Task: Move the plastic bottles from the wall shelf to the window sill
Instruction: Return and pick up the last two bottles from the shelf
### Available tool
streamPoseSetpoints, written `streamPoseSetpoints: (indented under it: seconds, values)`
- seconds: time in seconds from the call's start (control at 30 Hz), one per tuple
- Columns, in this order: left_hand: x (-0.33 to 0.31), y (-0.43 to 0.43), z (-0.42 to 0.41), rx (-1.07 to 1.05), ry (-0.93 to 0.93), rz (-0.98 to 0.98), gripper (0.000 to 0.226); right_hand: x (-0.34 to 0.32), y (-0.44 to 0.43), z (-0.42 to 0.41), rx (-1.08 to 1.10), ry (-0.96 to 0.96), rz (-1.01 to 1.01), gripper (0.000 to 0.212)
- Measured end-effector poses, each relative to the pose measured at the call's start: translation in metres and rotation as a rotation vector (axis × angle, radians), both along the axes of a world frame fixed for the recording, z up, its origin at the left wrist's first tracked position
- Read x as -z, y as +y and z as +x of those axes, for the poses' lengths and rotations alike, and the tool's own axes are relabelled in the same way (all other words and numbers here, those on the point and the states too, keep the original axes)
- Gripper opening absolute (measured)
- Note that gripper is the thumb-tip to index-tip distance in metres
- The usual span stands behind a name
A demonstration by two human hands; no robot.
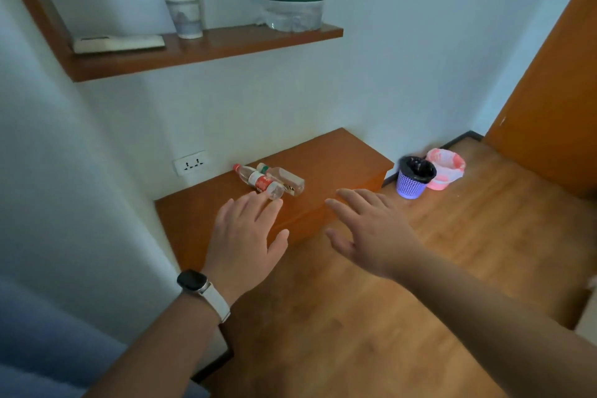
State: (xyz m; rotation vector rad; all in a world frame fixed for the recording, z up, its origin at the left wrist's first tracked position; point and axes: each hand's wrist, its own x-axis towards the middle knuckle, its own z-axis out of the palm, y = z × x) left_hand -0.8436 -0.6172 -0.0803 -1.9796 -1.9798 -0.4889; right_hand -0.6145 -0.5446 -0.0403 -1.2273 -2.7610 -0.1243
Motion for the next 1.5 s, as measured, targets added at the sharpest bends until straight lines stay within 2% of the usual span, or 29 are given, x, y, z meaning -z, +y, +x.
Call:
streamPoseSetpoints:
  seconds: [0.57, 0.73, 1.0, 1.07, 1.3, 1.5]
  values:
    - [0.024, 0.082, -0.080, -0.043, 0.004, -0.058, 0.054, 0.028, 0.102, -0.079, -0.020, -0.028, -0.097, 0.058]
    - [0.033, 0.114, -0.088, -0.148, 0.023, -0.099, 0.057, 0.047, 0.156, -0.097, -0.099, -0.030, -0.169, 0.059]
    - [0.041, 0.200, -0.086, -0.308, 0.070, -0.174, 0.048, 0.061, 0.270, -0.111, -0.245, 0.003, -0.254, 0.061]
    - [0.046, 0.225, -0.081, -0.330, 0.079, -0.186, 0.045, 0.065, 0.299, -0.109, -0.272, 0.005, -0.267, 0.056]
    - [0.068, 0.289, -0.063, -0.493, 0.016, -0.342, 0.050, 0.081, 0.394, -0.101, -0.329, -0.001, -0.331, 0.058]
    - [0.082, 0.310, -0.062, -0.558, 0.015, -0.371, 0.047, 0.102, 0.436, -0.109, -0.389, -0.033, -0.356, 0.058]
